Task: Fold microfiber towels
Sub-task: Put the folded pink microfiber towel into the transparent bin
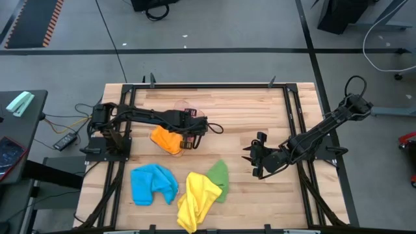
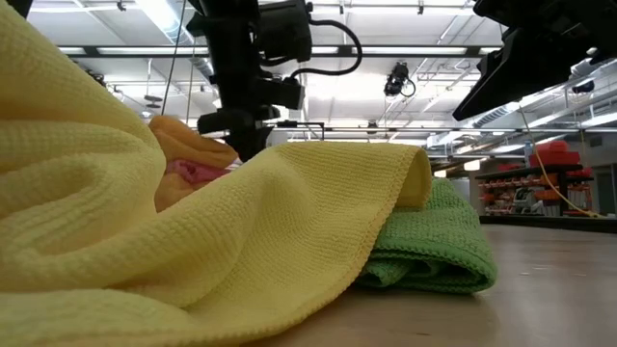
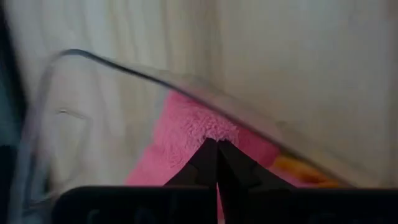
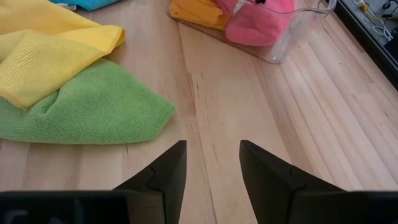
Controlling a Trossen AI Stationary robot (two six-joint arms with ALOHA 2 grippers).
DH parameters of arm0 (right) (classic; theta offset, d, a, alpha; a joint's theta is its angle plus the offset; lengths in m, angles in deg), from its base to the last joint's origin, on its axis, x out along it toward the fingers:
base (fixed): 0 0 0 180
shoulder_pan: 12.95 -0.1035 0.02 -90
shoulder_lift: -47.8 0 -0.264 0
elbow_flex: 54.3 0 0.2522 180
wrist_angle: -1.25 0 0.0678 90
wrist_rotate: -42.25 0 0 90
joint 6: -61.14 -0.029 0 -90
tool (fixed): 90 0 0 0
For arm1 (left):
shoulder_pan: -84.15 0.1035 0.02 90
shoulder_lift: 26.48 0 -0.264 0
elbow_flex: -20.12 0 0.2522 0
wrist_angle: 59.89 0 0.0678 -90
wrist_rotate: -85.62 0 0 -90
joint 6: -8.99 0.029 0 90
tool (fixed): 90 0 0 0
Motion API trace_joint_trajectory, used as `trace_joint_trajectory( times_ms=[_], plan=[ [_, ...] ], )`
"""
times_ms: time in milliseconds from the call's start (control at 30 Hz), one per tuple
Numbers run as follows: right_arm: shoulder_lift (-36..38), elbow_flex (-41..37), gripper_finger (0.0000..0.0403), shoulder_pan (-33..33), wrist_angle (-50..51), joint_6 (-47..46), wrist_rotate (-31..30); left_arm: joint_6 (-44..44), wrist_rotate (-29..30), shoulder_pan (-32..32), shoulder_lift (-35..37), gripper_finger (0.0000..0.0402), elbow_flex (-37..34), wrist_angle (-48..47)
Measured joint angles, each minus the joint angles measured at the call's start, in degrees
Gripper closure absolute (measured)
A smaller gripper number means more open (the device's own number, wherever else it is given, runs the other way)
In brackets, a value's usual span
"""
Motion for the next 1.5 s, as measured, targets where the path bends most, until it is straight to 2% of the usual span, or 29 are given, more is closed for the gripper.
trace_joint_trajectory(
  times_ms=[133,500,700,867,1100,1367,1500],
  plan=[
    [0.0,0.0,0.0247,0.0,-0.15,0.0,0.0,-5.26,-4.96,1.1,-0.79,0.0378,-0.6,1.12],
    [0.0,-0.02,0.0247,0.0,-1.44,0.98,0.01,-6.62,-6.26,2.05,-3.91,0.0381,-0.68,4.17],
    [0.0,-0.02,0.0247,-0.02,-1.43,1.03,0.02,-6.68,-7.84,1.95,-3.71,0.035,-0.59,5.84],
    [0.0,-0.02,0.0247,-0.02,-1.52,1.05,0.02,-6.53,-7.85,1.95,-3.64,0.0322,-0.5,3.14],
    [0.02,-0.02,0.0247,0.0,-1.64,1.05,0.02,-5.85,-7.84,1.84,-2.07,0.0306,-0.5,1.22],
    [0.01,-0.02,0.0247,0.0,-1.66,1.05,0.02,-0.59,-4.34,1.82,-1.35,0.0293,-0.5,-0.89],
    [0.0,-0.02,0.0247,0.0,-1.69,1.07,0.02,3.07,1.53,1.8,-3.57,0.027,-0.52,-0.96]
  ],
)
